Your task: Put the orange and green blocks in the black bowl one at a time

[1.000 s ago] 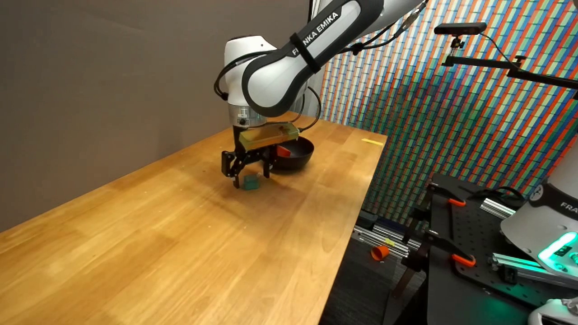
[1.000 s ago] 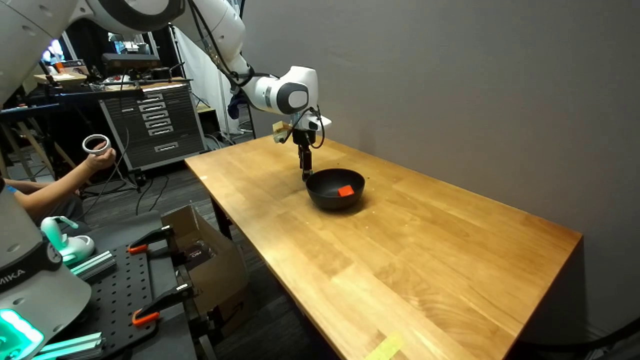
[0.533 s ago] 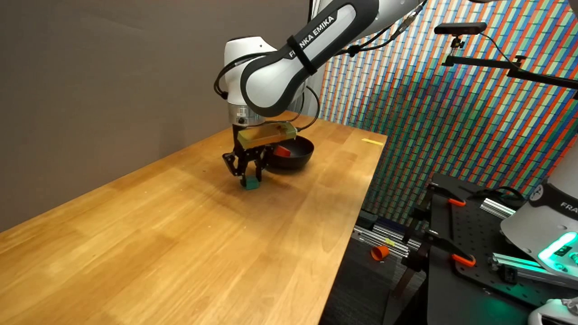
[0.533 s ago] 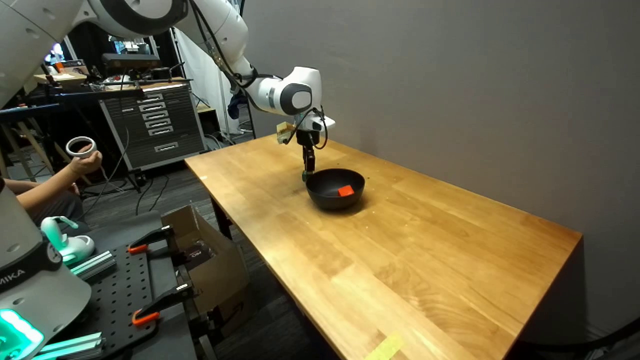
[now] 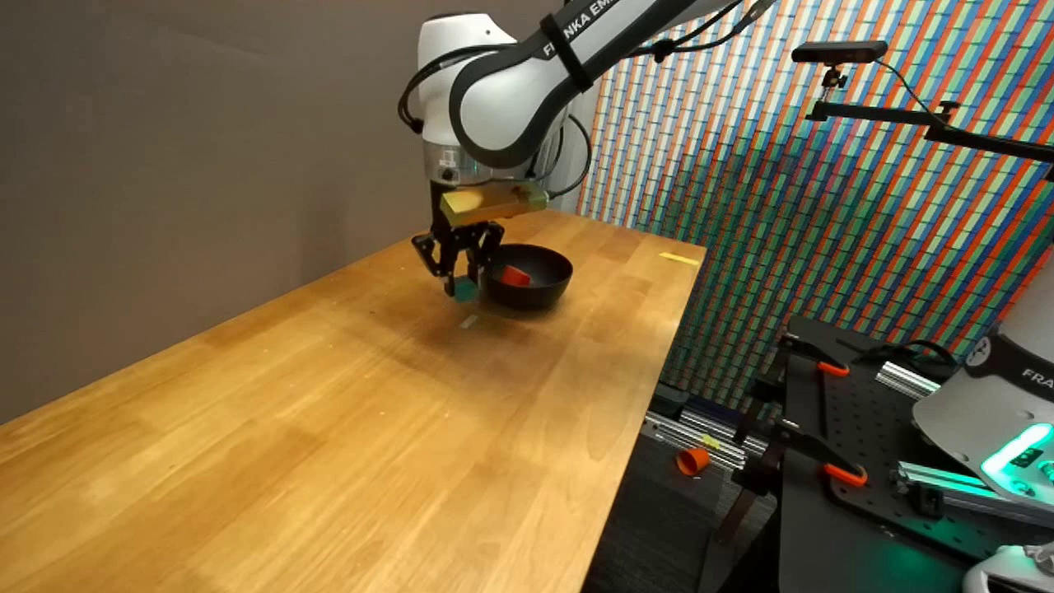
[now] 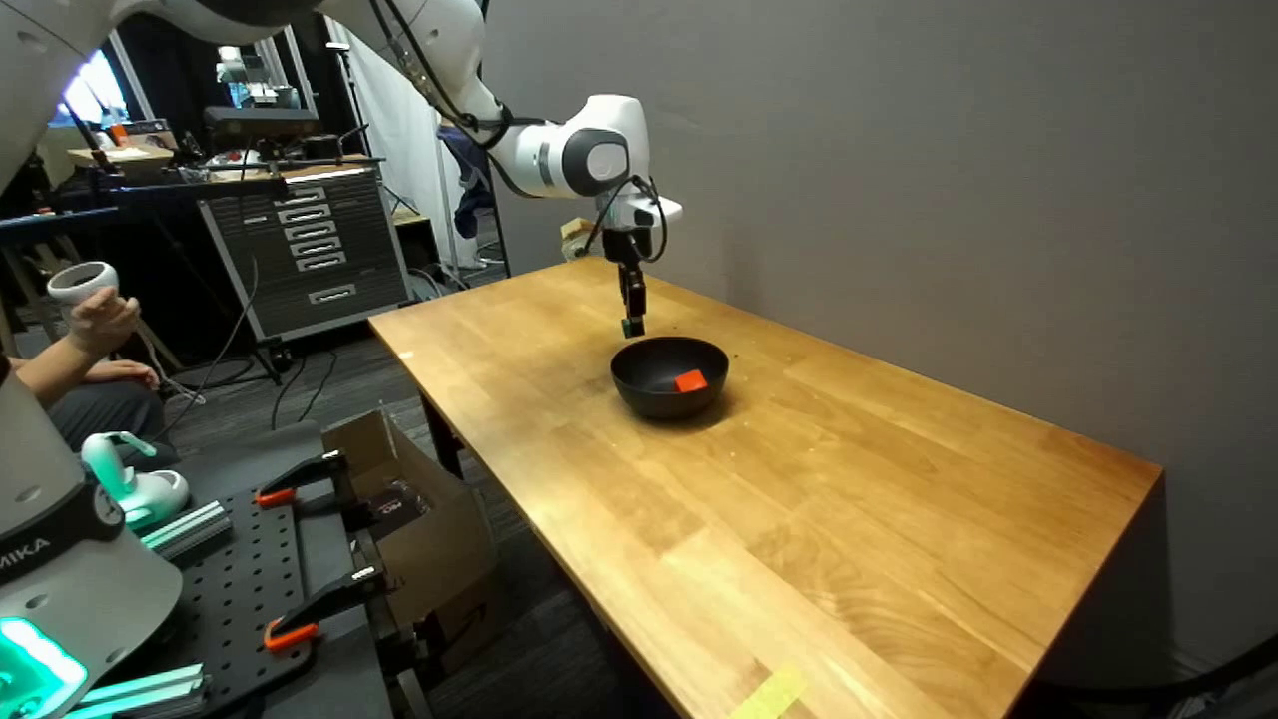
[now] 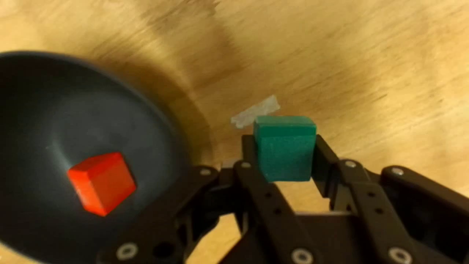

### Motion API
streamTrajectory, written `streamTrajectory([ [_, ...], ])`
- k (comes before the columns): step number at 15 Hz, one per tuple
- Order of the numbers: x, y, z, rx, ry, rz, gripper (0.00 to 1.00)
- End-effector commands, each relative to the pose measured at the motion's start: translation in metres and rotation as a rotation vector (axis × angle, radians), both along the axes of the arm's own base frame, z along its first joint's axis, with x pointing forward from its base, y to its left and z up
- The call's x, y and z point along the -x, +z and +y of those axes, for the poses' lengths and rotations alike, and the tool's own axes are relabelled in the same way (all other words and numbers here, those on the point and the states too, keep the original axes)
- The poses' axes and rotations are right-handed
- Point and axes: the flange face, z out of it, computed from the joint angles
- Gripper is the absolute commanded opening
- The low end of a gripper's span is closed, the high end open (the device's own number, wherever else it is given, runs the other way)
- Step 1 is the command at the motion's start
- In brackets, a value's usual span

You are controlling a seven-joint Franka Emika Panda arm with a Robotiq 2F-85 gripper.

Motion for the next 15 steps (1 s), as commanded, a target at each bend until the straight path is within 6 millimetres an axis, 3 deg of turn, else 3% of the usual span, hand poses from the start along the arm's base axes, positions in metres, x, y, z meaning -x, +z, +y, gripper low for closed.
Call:
streamTrajectory([
  [1,0.011,0.054,-0.027,0.14,-0.002,-0.052,0.13],
  [5,0.02,0.073,-0.059,0.267,-0.016,-0.053,0.15],
  [6,0.023,0.073,-0.065,0.275,-0.025,-0.043,0.63],
  [8,0.028,0.072,-0.071,0.291,-0.027,-0.021,0.69],
  [11,0.039,0.078,-0.068,0.293,0.004,0.0,0.94],
  [12,0.046,0.085,-0.062,0.261,0.032,0.017,0.99],
  [15,0.078,0.123,-0.038,0.136,0.154,0.06,1.0],
])
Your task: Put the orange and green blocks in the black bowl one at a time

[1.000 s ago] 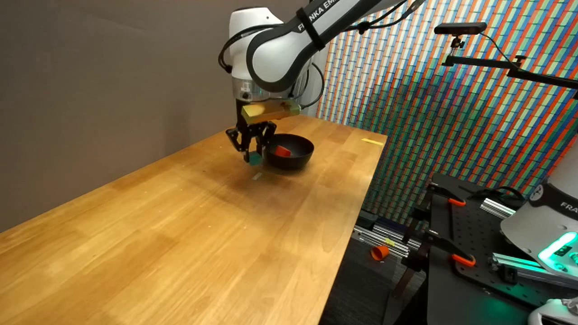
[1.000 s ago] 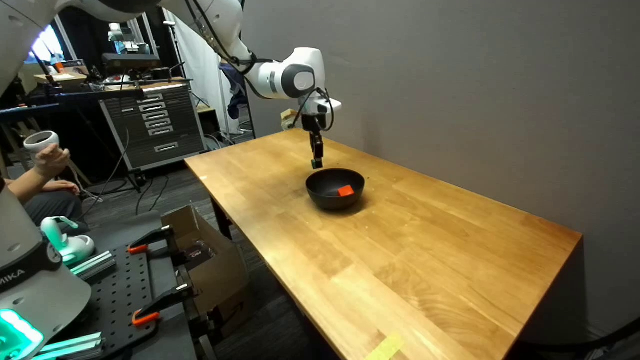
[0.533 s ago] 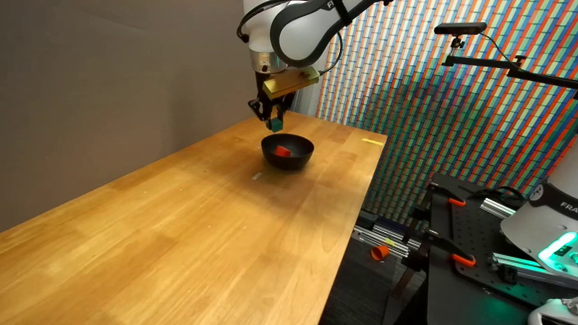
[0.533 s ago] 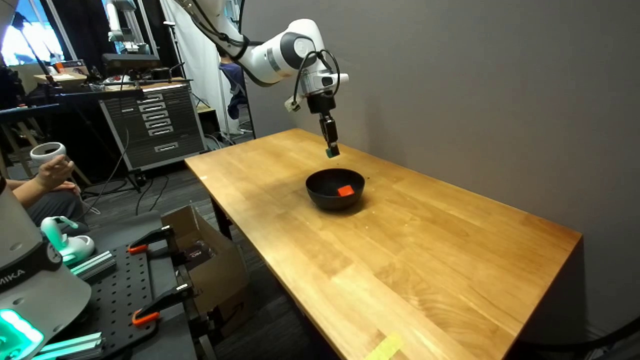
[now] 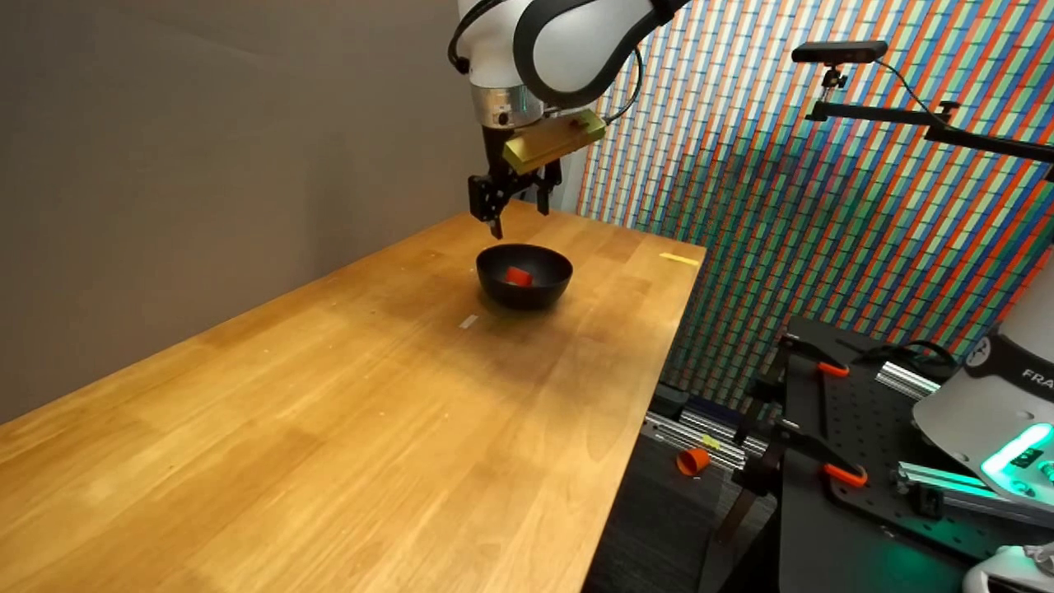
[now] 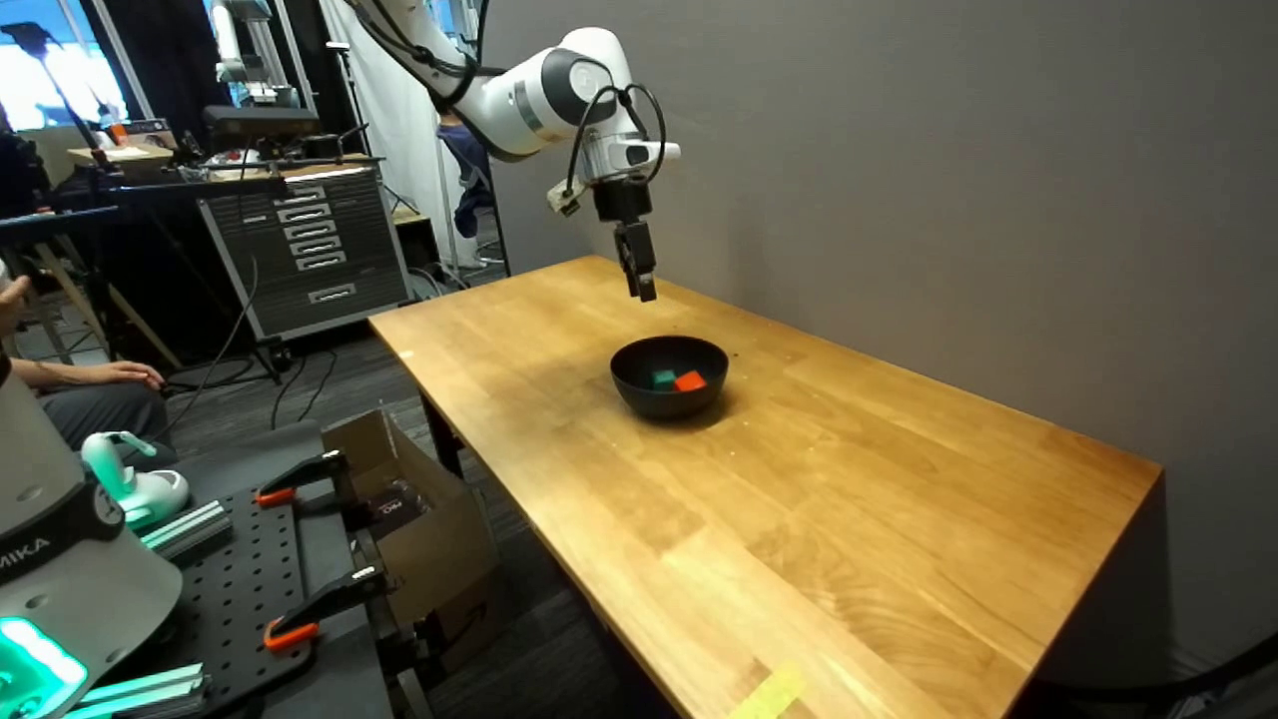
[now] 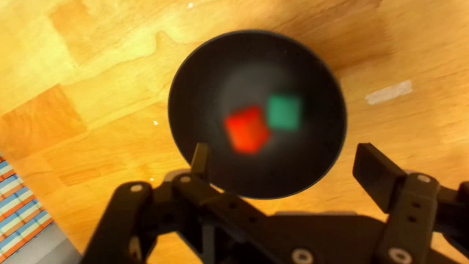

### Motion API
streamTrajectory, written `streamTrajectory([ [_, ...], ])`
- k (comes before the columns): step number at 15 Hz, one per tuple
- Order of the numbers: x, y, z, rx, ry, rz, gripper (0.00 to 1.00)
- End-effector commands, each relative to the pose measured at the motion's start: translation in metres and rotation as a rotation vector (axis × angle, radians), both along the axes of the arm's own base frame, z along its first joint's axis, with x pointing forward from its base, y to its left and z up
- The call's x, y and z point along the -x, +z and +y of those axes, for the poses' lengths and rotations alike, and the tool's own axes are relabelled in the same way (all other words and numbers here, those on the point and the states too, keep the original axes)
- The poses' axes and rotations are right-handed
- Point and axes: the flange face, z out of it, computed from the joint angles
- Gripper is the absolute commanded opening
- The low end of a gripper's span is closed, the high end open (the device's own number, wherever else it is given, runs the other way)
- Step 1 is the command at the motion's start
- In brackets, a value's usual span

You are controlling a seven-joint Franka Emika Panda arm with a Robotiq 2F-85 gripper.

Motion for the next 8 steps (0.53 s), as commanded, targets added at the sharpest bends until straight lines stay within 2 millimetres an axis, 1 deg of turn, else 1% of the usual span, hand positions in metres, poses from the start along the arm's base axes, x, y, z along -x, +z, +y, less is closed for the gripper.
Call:
streamTrajectory([
  [1,0.049,0.064,0.021,-0.142,0.12,0.063,1.0],
  [4,0.085,0.109,0.029,-0.266,0.205,0.114,1.0],
  [5,0.053,0.078,0.038,-0.192,0.152,0.096,1.0],
  [6,0.064,0.094,0.039,-0.223,0.173,0.104,1.0],
  [7,0.072,0.105,0.037,-0.236,0.184,0.106,1.0],
  [8,0.077,0.11,0.035,-0.241,0.189,0.104,1.0],
])
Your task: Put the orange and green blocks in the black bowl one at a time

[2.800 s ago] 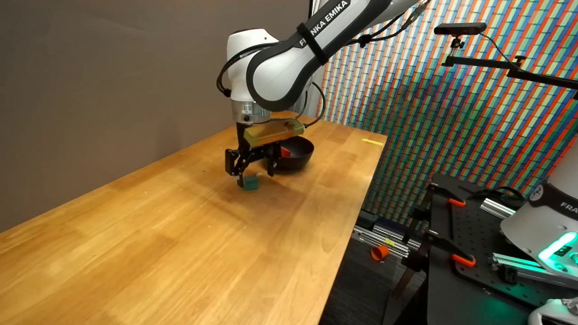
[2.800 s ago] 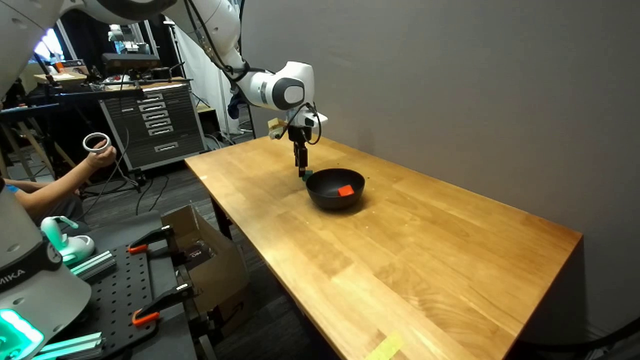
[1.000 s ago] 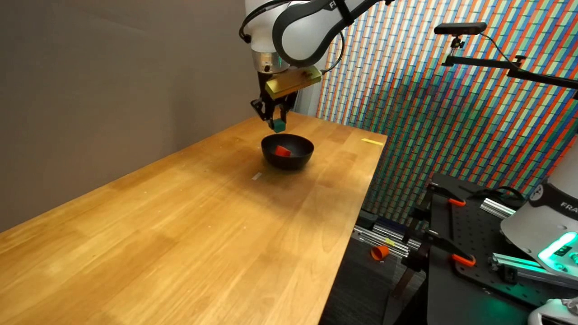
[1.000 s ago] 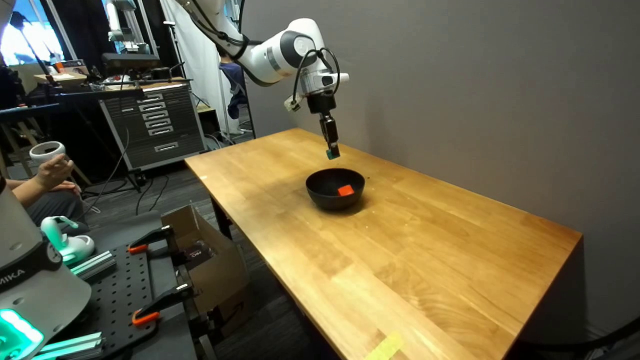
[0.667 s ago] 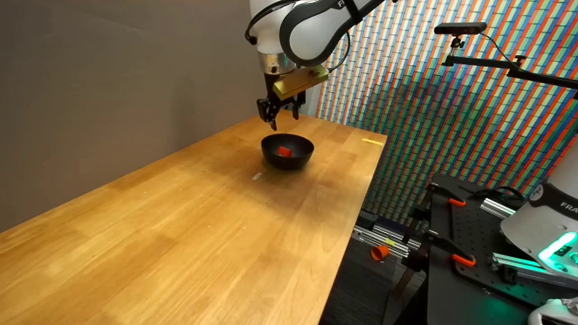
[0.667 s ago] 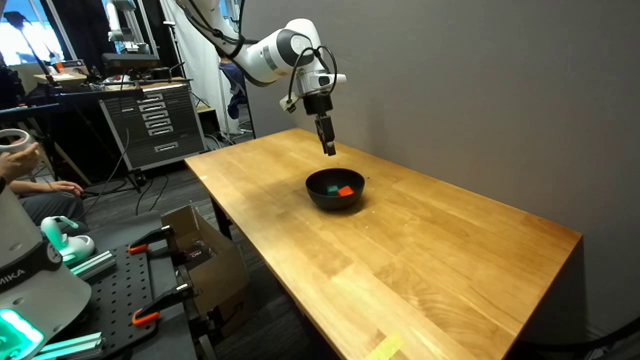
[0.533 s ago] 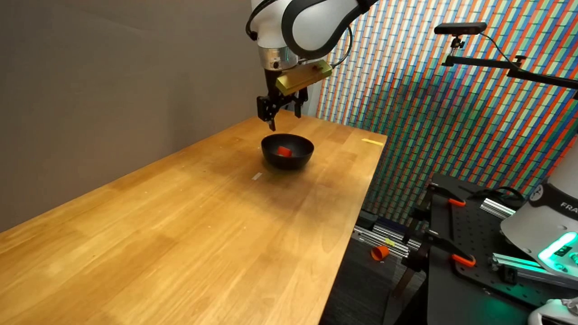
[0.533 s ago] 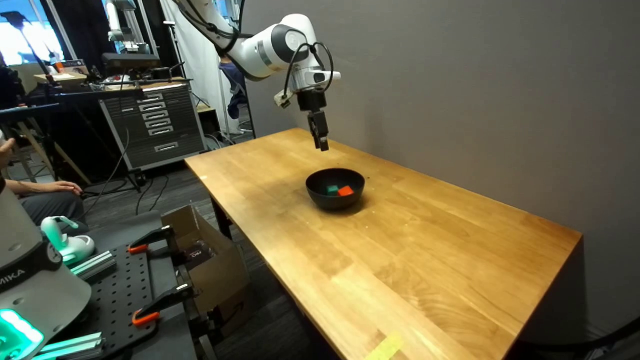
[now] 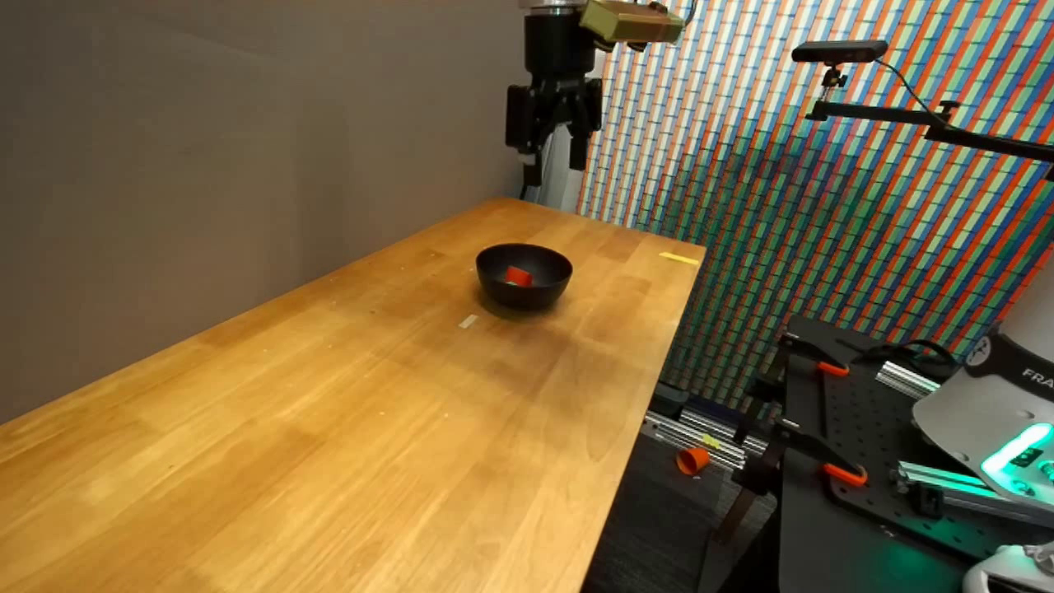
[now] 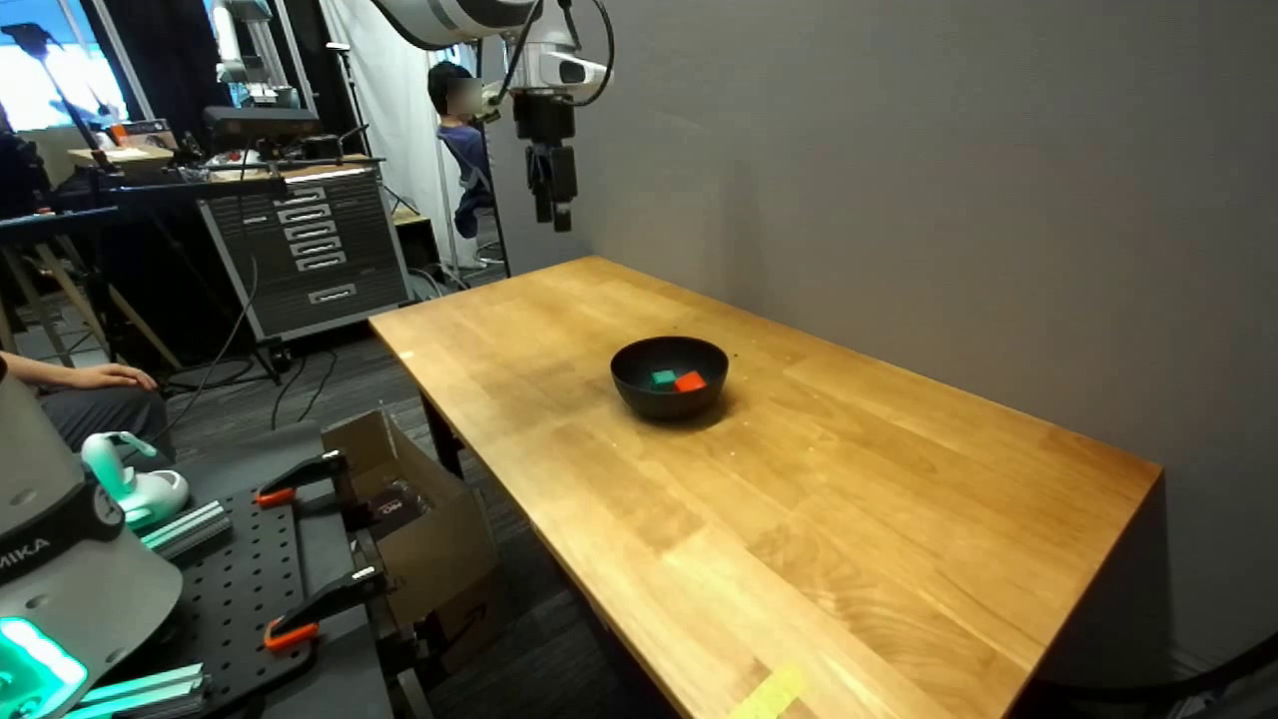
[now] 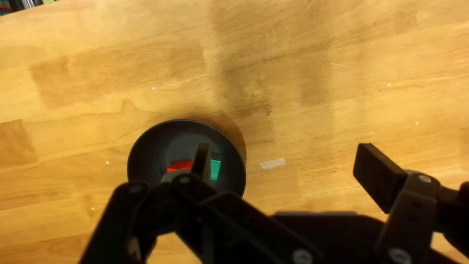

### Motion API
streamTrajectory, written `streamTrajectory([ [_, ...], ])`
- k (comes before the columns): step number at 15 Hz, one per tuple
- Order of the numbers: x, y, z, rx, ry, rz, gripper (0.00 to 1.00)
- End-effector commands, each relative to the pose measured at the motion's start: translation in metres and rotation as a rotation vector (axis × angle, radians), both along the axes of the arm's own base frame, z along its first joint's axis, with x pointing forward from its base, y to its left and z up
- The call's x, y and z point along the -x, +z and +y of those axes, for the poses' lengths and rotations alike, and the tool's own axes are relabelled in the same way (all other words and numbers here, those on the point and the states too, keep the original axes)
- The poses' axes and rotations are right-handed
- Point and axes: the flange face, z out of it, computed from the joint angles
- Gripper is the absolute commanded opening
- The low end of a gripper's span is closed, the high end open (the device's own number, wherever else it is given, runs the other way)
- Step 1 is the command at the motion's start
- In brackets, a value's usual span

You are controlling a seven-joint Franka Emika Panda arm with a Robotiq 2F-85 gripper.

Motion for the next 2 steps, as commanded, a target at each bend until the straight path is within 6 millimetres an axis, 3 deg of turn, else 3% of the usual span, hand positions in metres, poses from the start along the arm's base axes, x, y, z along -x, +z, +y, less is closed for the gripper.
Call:
streamTrajectory([
  [1,0.0024,0.0007,-0.0019,-0.001,0.003,0.003,1.0],
  [2,0.0037,-0.0016,-0.0032,0.0,0.004,0.009,1.0],
])
